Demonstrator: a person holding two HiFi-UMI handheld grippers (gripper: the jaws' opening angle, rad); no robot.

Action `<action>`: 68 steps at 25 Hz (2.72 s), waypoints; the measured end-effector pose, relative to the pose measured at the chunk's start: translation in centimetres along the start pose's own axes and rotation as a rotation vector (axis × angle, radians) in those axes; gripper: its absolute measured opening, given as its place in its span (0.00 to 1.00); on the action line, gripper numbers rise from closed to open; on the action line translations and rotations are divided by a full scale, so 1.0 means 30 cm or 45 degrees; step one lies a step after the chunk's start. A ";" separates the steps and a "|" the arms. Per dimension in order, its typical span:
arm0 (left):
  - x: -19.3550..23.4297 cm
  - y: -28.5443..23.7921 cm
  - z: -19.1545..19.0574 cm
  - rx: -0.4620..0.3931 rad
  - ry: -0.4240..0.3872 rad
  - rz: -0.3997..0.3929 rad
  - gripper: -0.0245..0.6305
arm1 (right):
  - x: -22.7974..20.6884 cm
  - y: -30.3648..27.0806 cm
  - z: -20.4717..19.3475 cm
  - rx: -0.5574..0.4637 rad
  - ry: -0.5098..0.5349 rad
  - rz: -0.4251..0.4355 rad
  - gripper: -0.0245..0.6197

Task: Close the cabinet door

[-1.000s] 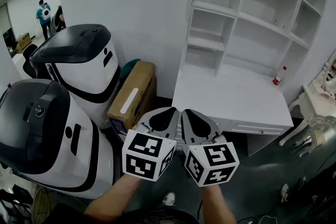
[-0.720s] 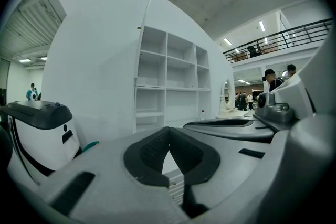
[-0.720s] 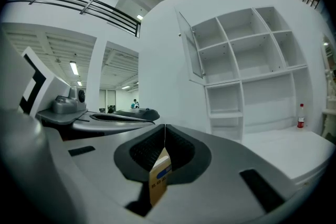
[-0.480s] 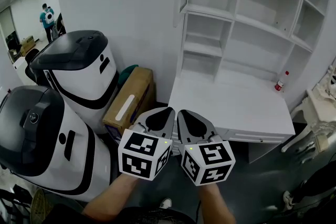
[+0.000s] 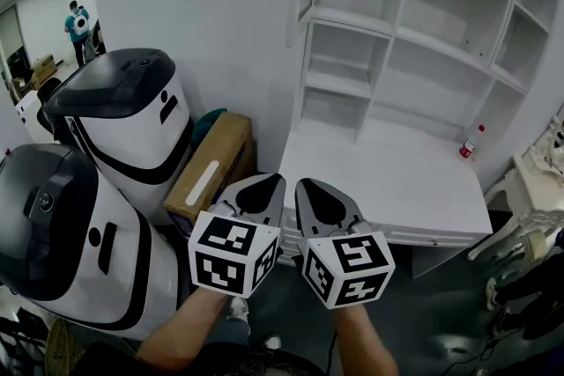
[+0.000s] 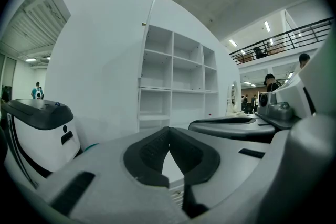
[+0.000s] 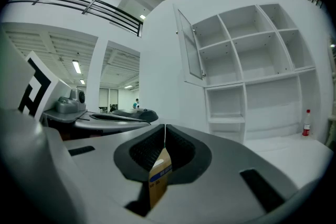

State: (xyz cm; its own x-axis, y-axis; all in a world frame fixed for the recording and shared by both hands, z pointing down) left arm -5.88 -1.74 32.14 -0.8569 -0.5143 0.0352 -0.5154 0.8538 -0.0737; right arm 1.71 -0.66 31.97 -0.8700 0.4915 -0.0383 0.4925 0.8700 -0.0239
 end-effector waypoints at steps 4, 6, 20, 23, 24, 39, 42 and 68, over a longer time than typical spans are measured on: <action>0.032 -0.051 0.009 -0.011 0.007 -0.009 0.06 | -0.032 -0.043 0.016 -0.009 0.015 -0.013 0.07; 0.050 -0.079 0.015 -0.018 0.009 -0.016 0.06 | -0.048 -0.070 0.029 -0.017 0.027 -0.020 0.07; 0.244 -0.318 0.143 -0.089 -0.009 -0.085 0.06 | -0.147 -0.345 0.181 -0.106 0.067 -0.050 0.07; 0.293 -0.365 0.190 -0.101 -0.023 -0.112 0.06 | -0.163 -0.413 0.231 -0.128 0.079 -0.062 0.07; 0.308 -0.379 0.205 -0.105 -0.027 -0.121 0.06 | -0.166 -0.434 0.250 -0.134 0.082 -0.064 0.07; 0.480 -0.513 0.411 -0.197 -0.062 -0.261 0.06 | -0.193 -0.646 0.583 -0.313 0.204 -0.192 0.08; 0.502 -0.530 0.425 -0.201 -0.074 -0.284 0.06 | -0.196 -0.673 0.613 -0.324 0.227 -0.232 0.09; 0.494 -0.635 0.469 -0.225 -0.087 -0.425 0.06 | -0.249 -0.740 0.682 -0.328 0.313 -0.369 0.18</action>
State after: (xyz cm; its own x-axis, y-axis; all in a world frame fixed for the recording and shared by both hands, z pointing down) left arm -8.65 -26.76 20.05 -0.6423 -0.7654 -0.0390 -0.7645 0.6363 0.1037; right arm -2.30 -24.46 12.37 -0.9656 0.1944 0.1724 0.2340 0.9391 0.2517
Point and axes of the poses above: the fingertips, and each gripper's own axes: y backward along the fingers, x to its left, z out of its top, the point moved 4 cm from there along y, backward along the fingers, and after that the axes turned 3 degrees about -x, right-handed, at the moved point
